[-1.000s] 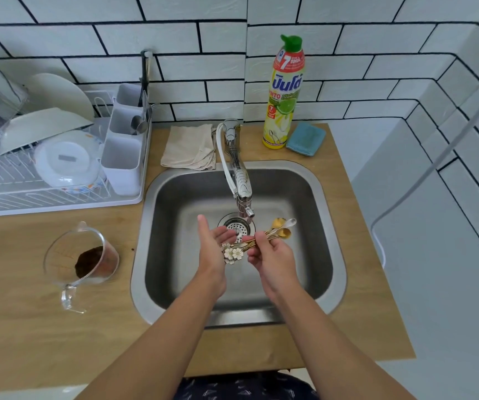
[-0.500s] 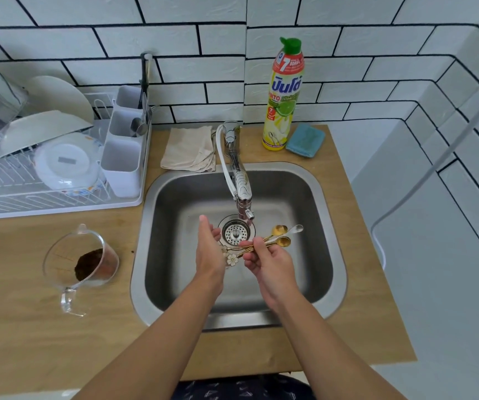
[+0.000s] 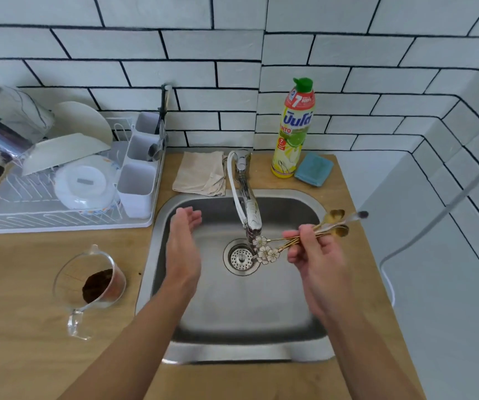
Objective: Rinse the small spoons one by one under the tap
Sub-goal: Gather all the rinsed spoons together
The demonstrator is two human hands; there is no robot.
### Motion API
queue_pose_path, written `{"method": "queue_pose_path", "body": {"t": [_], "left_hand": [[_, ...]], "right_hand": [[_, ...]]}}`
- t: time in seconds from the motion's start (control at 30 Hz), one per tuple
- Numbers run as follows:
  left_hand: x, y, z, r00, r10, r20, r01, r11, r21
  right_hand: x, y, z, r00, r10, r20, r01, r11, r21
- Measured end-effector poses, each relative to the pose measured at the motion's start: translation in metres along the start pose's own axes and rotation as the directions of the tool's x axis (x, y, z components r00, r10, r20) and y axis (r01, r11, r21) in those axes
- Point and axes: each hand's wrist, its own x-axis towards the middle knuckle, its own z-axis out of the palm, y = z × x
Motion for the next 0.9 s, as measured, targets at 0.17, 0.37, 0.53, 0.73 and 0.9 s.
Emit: {"method": "queue_pose_path", "body": {"t": [0.17,0.37,0.53,0.73,0.9], "left_hand": [[0.049,0.063,-0.034,0.982,0.149,-0.113,-0.153,0.988,-0.026],[0.113,0.1,-0.072,0.968,0.131,-0.212,-0.12,0.991,0.061],[0.144,0.082,-0.08,0.98,0.1,-0.172,-0.066,0.979,0.193],[0.159,0.059,-0.087,0.987,0.11,-0.121,-0.078,0.968,0.238],[0.16,0.05,-0.092,0.981,0.172,-0.089,-0.134,0.934,0.332]], "right_hand": [[0.052,-0.043,0.093,0.969,-0.162,0.184,0.182,0.978,-0.098],[0.114,0.0,0.211,0.94,-0.125,0.316,0.248,0.889,-0.386],[0.144,0.066,0.254,0.936,-0.034,0.349,0.216,0.841,-0.497],[0.157,0.112,0.258,0.91,0.024,0.413,0.297,0.659,-0.692],[0.151,0.125,0.259,0.934,0.125,0.335,0.102,0.805,-0.584]]}}
